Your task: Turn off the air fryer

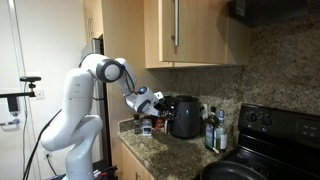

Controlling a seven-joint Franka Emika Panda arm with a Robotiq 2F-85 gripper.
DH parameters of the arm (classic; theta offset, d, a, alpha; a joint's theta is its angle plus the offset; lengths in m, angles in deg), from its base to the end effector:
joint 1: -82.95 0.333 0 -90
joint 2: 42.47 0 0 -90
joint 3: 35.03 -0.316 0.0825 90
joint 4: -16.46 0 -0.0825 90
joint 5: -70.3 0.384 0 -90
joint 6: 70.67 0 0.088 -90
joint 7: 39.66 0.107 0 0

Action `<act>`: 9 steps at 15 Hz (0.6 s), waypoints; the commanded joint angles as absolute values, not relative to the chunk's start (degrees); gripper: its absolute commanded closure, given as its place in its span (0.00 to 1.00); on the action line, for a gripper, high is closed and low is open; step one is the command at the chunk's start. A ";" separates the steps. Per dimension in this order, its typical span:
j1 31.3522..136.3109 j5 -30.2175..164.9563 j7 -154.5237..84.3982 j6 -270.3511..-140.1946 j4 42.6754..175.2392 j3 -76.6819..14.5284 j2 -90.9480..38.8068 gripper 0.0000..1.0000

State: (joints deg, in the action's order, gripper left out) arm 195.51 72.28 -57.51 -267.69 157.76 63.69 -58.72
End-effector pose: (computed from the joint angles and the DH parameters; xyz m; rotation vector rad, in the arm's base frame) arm 0.5180 0.1040 0.3867 -2.5659 -0.4774 -1.3084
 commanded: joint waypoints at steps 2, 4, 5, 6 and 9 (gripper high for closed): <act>195.60 72.26 -57.37 -267.74 157.83 63.66 -58.81 0.00; 195.62 72.26 -57.37 -267.74 157.75 63.66 -58.95 0.00; 195.67 73.34 -56.67 -267.93 158.17 64.41 -57.97 0.00; 195.27 74.19 -55.85 -267.72 158.67 64.50 -57.18 0.00; 193.91 76.71 -54.35 -268.93 160.41 64.65 -55.56 0.00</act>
